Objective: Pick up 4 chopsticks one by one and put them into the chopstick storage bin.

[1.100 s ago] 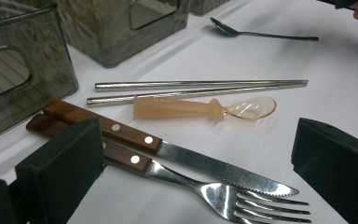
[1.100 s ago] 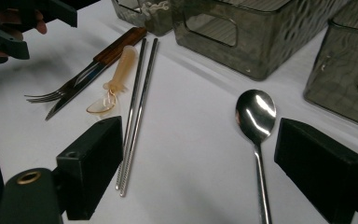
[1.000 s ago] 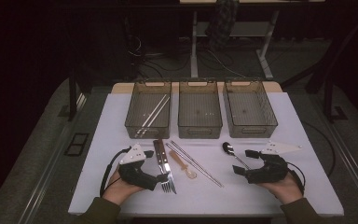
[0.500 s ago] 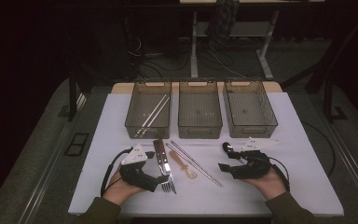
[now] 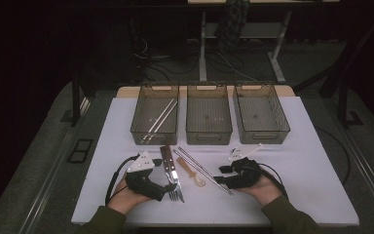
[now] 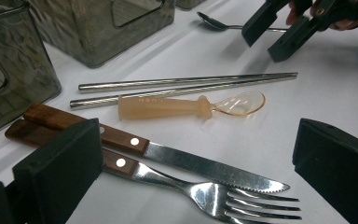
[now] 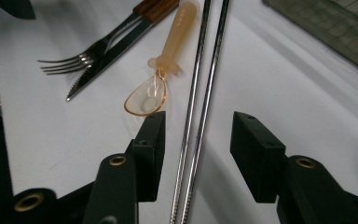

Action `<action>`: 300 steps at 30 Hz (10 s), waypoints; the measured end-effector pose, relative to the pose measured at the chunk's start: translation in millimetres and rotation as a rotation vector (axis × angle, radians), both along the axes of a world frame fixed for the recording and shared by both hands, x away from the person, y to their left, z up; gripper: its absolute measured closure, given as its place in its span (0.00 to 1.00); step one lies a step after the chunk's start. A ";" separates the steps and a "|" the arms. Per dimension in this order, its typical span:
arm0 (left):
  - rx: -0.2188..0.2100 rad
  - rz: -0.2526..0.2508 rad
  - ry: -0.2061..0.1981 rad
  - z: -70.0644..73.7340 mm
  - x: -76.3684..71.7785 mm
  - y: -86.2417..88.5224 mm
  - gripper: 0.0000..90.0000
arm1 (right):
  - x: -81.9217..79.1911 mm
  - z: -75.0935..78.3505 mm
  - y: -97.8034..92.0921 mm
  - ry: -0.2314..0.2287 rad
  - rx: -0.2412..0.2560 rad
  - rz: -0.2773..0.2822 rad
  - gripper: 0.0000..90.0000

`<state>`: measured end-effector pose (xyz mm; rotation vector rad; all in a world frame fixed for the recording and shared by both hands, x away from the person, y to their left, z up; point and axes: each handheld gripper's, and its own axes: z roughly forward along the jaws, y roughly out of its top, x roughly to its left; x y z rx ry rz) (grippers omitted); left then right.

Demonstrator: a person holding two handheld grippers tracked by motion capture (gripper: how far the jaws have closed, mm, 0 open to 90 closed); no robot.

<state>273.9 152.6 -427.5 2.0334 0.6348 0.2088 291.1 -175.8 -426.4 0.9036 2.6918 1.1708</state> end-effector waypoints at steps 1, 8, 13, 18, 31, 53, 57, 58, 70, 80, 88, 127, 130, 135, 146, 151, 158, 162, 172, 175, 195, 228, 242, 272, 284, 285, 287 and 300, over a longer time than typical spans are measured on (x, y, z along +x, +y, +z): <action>0.000 0.000 0.000 0.0 0.0 0.1 0.00 | 0.6 -1.6 2.2 -0.001 -0.012 0.007 0.63; -0.002 -0.002 0.001 -0.4 0.2 0.2 0.00 | 1.5 -9.3 9.6 0.009 -0.062 0.020 0.71; 0.003 0.000 0.002 -0.8 0.3 -0.4 0.00 | 0.4 -11.5 11.6 0.011 -0.079 0.032 0.74; 0.004 -0.001 0.003 -0.9 0.3 -0.3 0.00 | -0.7 -15.4 14.3 0.001 -0.109 0.040 0.77; 0.015 -0.005 0.006 -1.9 0.5 -1.3 0.00 | -2.6 -14.6 16.4 -0.034 -0.151 0.052 0.88; 0.012 -0.007 0.007 -1.5 -0.1 -0.3 0.00 | 0.4 -11.2 -8.6 -0.006 -0.184 0.066 0.91; 0.013 -0.007 0.008 -1.6 -0.2 -0.3 0.00 | -0.8 -10.6 -16.3 0.001 -0.189 0.069 0.91; 0.012 -0.007 0.008 -1.7 -0.1 -0.4 0.00 | -0.9 -10.6 -19.0 0.000 -0.191 0.074 0.91; 0.018 -0.013 0.010 -2.2 1.1 -0.9 0.00 | 4.5 1.5 -21.9 -0.002 -0.105 0.060 0.84; 0.019 -0.018 0.015 -3.3 1.4 -2.2 0.00 | 31.1 2.5 4.9 0.001 -0.100 0.096 0.88; 0.020 -0.019 0.018 -3.6 0.9 -1.9 0.00 | 37.7 -3.0 17.5 0.005 -0.105 0.120 0.90; 0.032 -0.023 0.017 -4.3 1.6 -2.2 0.00 | 35.8 -14.5 20.5 -0.031 -0.157 0.123 0.94; 0.031 -0.025 0.017 -4.1 1.4 -2.2 0.00 | 35.4 -14.0 21.5 -0.036 -0.166 0.116 0.95; 0.034 -0.030 0.017 -4.1 1.3 -2.5 0.00 | 35.0 -13.1 22.1 -0.019 -0.165 0.094 0.95; 0.033 -0.031 0.016 -4.1 1.3 -2.6 0.00 | 38.4 -4.9 9.7 -0.001 -0.137 0.050 0.95; 0.032 -0.032 0.018 -4.3 1.1 -2.7 0.00 | 39.4 -1.3 3.3 0.006 -0.120 0.040 0.95; 0.031 -0.032 0.018 -4.3 1.0 -2.6 0.00 | 39.2 5.9 -1.7 -0.002 -0.093 0.027 0.95; 0.032 -0.034 0.019 -4.4 1.0 -2.6 0.00 | 38.6 13.0 -6.4 -0.008 -0.081 0.027 0.95; 0.052 -0.036 0.014 -5.2 0.2 -2.1 0.00 | 35.1 29.4 -18.5 -0.034 -0.032 0.020 0.95; 0.059 -0.036 0.009 -6.3 -0.9 -0.2 0.00 | 33.9 33.7 -20.9 -0.040 -0.016 0.018 0.95; 0.039 -0.029 0.004 -7.8 -6.3 4.6 0.00 | 37.7 51.2 -16.3 -0.071 0.050 0.002 0.95; 0.042 -0.035 -0.002 -6.5 -5.8 3.6 0.00 | 93.0 92.9 37.2 -0.104 0.052 -0.054 0.95; 0.049 -0.042 -0.004 -7.0 -5.4 2.5 0.00 | 124.0 102.2 68.0 -0.099 0.064 -0.102 0.95; 0.030 -0.053 -0.006 -5.5 -5.6 2.4 0.00 | 186.8 78.1 164.1 -0.032 -0.013 -0.182 0.95; 0.023 -0.055 -0.009 -3.9 -6.3 3.3 0.00 | 198.6 64.0 192.4 -0.003 -0.068 -0.219 0.94; 0.022 -0.056 -0.009 -3.9 -6.3 3.2 0.00 | 198.8 63.4 193.7 -0.005 -0.068 -0.220 0.94; 0.023 -0.056 -0.010 -3.8 -6.3 3.0 0.00 | 199.3 62.0 196.0 -0.002 -0.071 -0.227 0.94; 0.024 -0.061 -0.016 -3.2 -6.9 2.8 0.00 | 202.2 61.3 204.7 -0.025 0.000 -0.224 0.85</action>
